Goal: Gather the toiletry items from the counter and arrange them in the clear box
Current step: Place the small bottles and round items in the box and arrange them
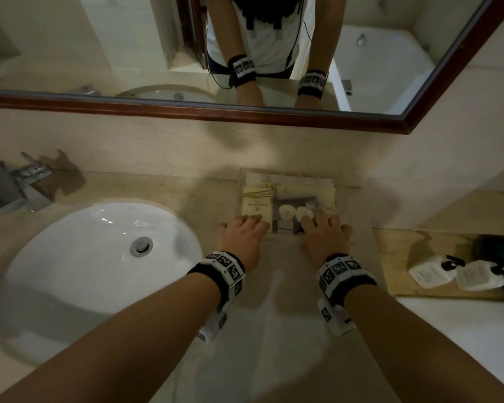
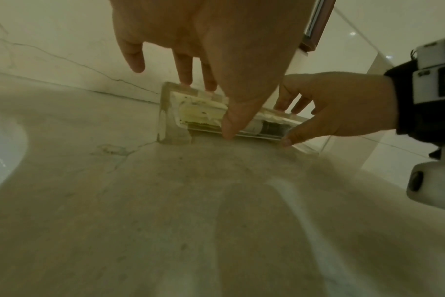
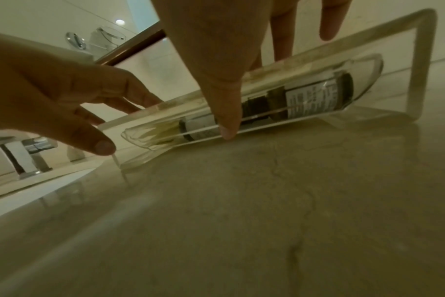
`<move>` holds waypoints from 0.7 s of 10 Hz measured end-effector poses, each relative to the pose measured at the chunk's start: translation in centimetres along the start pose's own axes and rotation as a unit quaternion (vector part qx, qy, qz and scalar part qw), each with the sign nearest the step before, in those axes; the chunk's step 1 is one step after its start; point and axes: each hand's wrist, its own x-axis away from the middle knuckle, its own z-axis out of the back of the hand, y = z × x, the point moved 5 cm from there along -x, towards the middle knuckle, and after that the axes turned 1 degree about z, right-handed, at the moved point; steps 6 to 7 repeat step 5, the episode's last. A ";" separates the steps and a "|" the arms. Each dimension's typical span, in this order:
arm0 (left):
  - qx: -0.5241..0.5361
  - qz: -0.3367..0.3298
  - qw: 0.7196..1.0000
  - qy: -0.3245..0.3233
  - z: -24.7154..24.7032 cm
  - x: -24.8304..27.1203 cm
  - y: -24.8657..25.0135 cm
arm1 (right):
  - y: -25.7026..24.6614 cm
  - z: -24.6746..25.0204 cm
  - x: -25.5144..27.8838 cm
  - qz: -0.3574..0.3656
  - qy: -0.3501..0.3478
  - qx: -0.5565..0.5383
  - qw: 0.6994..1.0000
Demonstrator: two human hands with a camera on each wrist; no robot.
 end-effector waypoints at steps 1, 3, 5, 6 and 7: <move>-0.011 -0.002 0.999 -0.052 -0.1 0.6 0.3 | -0.1 0.1 0.8 -0.018 -0.001 -0.011 1.000; -0.034 -0.024 0.997 -0.069 0.2 2.2 2.1 | 0.3 0.4 3.0 -0.039 -0.060 -0.023 0.997; -0.056 -0.045 0.994 -0.085 0.9 3.6 3.7 | 1.9 0.4 6.0 -0.062 -0.126 -0.026 0.990; -0.056 -0.045 0.994 -0.085 0.9 3.6 3.7 | 1.9 0.4 6.0 -0.062 -0.126 -0.026 0.990; -0.056 -0.045 0.994 -0.085 0.9 3.6 3.7 | 1.9 0.4 6.0 -0.062 -0.126 -0.026 0.990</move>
